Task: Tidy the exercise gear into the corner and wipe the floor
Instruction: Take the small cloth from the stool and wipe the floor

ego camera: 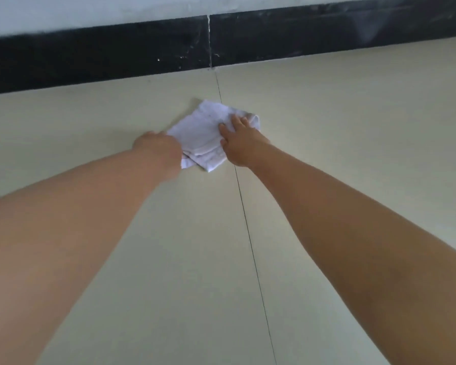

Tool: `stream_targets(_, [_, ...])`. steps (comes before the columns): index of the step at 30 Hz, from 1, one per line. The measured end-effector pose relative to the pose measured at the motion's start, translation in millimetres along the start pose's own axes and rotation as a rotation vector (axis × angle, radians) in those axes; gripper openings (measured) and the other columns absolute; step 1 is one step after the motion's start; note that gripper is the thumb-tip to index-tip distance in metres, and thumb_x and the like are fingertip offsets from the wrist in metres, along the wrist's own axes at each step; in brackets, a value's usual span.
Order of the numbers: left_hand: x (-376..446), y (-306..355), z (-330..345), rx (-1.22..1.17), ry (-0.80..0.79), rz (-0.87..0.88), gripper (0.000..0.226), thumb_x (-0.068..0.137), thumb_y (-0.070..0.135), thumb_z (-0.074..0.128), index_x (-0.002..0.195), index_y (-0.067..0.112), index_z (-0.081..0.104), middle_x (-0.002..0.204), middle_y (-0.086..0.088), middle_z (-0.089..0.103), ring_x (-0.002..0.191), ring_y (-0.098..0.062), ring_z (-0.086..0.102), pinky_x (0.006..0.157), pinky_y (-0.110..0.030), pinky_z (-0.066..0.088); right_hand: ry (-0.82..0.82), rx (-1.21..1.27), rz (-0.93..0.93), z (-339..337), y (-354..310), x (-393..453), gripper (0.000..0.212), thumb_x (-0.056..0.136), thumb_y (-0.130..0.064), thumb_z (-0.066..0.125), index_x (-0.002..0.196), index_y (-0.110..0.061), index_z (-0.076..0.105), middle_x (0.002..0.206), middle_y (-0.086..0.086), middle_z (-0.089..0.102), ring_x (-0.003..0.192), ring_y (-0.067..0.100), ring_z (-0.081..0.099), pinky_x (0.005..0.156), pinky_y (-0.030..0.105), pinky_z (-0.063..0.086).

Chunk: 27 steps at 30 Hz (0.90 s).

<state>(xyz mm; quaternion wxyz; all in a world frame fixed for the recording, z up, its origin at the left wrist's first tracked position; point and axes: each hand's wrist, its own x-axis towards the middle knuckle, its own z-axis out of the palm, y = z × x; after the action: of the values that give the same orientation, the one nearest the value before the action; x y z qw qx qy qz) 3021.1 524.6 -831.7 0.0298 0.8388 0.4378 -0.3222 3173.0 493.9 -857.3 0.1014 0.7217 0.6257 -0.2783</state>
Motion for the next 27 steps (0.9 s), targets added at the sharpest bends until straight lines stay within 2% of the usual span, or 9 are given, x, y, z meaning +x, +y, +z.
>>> stream_targets(5, [-41, -44, 52, -0.123, -0.035, -0.079, 0.037, 0.095, 0.029, 0.042, 0.119, 0.004, 0.054, 0.128, -0.013, 0.054, 0.122, -0.028, 0.053, 0.099, -0.033, 0.043, 0.038, 0.017, -0.184, 34, -60, -13, 0.051, 0.103, -0.029, 0.02, 0.151, -0.02, 0.005, 0.16, 0.0, -0.007, 0.148, 0.017, -0.007, 0.12, 0.031, 0.0])
stream_targets(8, [-69, -34, 76, -0.177, 0.045, 0.038, 0.046, 0.081, 0.034, 0.042, 0.077, -0.004, 0.069, 0.085, -0.023, 0.069, 0.079, -0.036, 0.07, 0.066, -0.039, 0.058, 0.007, 0.064, -0.219, 65, -60, -56, 0.051, 0.103, -0.027, 0.02, 0.151, -0.017, 0.008, 0.16, -0.001, -0.002, 0.148, 0.014, -0.004, 0.119, 0.029, -0.002])
stream_targets(10, [-85, -23, 91, -0.16, 0.192, 0.075, 0.047, 0.069, 0.036, 0.037, 0.053, 0.002, 0.066, 0.058, -0.017, 0.067, 0.05, -0.032, 0.067, 0.043, -0.031, 0.054, 0.092, 0.033, -0.203, 90, -50, -97, 0.047, 0.099, -0.026, 0.026, 0.143, -0.013, 0.036, 0.155, 0.006, 0.028, 0.144, 0.015, 0.026, 0.117, 0.029, 0.019])
stream_targets(12, [-100, 0, 88, -0.106, 0.205, 0.189, 0.044, 0.066, 0.037, 0.039, 0.044, 0.008, 0.063, 0.046, -0.009, 0.062, 0.039, -0.028, 0.062, 0.036, -0.023, 0.047, 0.154, 0.014, -0.136, 114, -35, -134, 0.049, 0.091, -0.03, 0.028, 0.116, -0.016, 0.067, 0.128, 0.003, 0.063, 0.118, 0.015, 0.061, 0.097, 0.033, 0.048])
stream_targets(14, [-108, 28, 79, -0.089, 0.149, 0.326, 0.041, 0.06, 0.044, 0.059, 0.041, 0.008, 0.061, 0.041, -0.006, 0.06, 0.036, -0.024, 0.061, 0.038, -0.019, 0.047, 0.06, 0.004, -0.065, 127, -12, -167, 0.061, 0.099, -0.03, 0.013, 0.108, -0.017, 0.072, 0.118, 0.0, 0.069, 0.107, 0.016, 0.067, 0.084, 0.04, 0.055])
stream_targets(16, [-115, 61, 65, -0.029, 0.18, 0.416, 0.041, 0.05, 0.045, 0.082, 0.052, 0.007, 0.067, 0.051, -0.01, 0.067, 0.047, -0.022, 0.067, 0.053, -0.018, 0.052, 0.108, -0.025, 0.025, 127, 11, -187, 0.071, 0.099, -0.03, 0.001, 0.11, -0.017, 0.07, 0.119, 0.0, 0.068, 0.108, 0.018, 0.067, 0.086, 0.04, 0.054])
stream_targets(19, [-108, 108, 49, -0.023, 0.094, 0.37, 0.04, 0.095, 0.035, 0.048, 0.115, 0.002, 0.06, 0.118, -0.017, 0.062, 0.114, -0.028, 0.057, 0.102, -0.03, 0.038, 0.093, 0.01, 0.106, 113, 39, -189, 0.064, 0.093, -0.037, 0.005, 0.141, -0.014, 0.041, 0.151, 0.003, 0.035, 0.14, 0.021, 0.035, 0.114, 0.033, 0.018])
stream_targets(22, [-92, 143, 36, -0.025, 0.12, 0.314, 0.041, 0.101, 0.021, 0.033, 0.135, 0.0, 0.039, 0.138, -0.02, 0.043, 0.131, -0.032, 0.036, 0.111, -0.036, 0.025, 0.124, 0.083, 0.26, 96, 69, -169, 0.051, 0.102, -0.031, 0.017, 0.15, -0.018, 0.011, 0.16, 0.0, 0.002, 0.148, 0.019, 0.001, 0.12, 0.033, 0.001])
stream_targets(27, [-53, 150, 11, -0.067, 0.192, 0.275, 0.047, 0.098, 0.016, 0.033, 0.144, 0.006, 0.025, 0.147, -0.017, 0.03, 0.14, -0.029, 0.025, 0.115, -0.033, 0.019, 0.186, 0.165, 0.283, 58, 99, -113, 0.05, 0.102, -0.024, 0.026, 0.149, -0.015, 0.016, 0.159, 0.014, 0.0, 0.147, 0.029, 0.002, 0.118, 0.038, 0.009])
